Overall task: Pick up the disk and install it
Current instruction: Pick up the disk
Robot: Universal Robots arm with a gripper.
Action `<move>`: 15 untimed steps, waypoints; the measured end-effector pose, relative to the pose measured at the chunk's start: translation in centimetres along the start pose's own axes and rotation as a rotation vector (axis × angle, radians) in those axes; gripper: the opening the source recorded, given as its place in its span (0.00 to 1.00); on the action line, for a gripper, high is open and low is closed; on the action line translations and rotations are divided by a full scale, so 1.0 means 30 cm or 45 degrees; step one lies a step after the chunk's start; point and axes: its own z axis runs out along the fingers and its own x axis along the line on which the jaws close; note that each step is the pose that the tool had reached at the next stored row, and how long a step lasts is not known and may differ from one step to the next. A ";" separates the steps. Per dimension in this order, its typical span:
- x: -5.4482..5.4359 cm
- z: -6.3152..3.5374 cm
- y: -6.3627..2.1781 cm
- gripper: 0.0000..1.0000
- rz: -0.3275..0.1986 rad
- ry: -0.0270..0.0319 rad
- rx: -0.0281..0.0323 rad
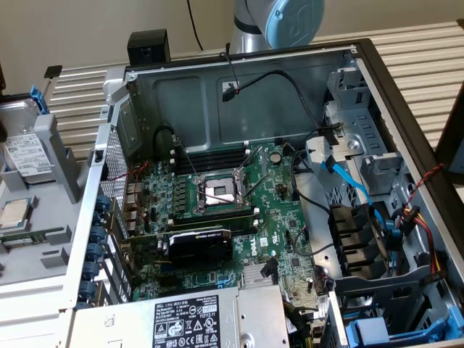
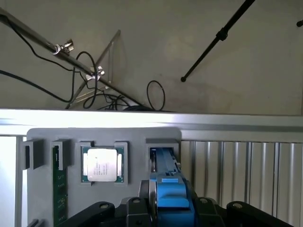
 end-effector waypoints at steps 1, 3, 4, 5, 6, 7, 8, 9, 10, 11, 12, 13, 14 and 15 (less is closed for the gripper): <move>0.000 0.000 0.000 0.37 0.000 0.0000 -0.0012; 0.000 0.000 -0.001 0.37 0.000 -0.0002 -0.0029; 0.001 0.000 -0.001 0.37 0.000 -0.0003 -0.0031; 0.002 0.000 -0.001 0.37 0.000 -0.0003 -0.0033; 0.003 0.000 -0.002 0.37 0.000 -0.0002 -0.0033; 0.004 -0.001 -0.002 0.37 0.000 -0.0001 -0.0033; 0.005 0.000 -0.002 0.37 0.000 -0.0001 -0.0032; 0.005 0.000 -0.003 0.37 0.000 -0.0001 -0.0033; 0.005 0.000 -0.003 0.37 0.000 -0.0001 -0.0032; 0.006 0.000 -0.003 0.37 0.000 -0.0001 -0.0032; 0.006 0.000 -0.003 0.37 0.000 -0.0001 -0.0032; 0.006 0.000 -0.004 0.37 0.000 -0.0001 -0.0032; 0.006 0.000 -0.005 0.37 0.000 0.0000 -0.0031; 0.006 0.000 -0.006 0.37 0.000 0.0000 -0.0032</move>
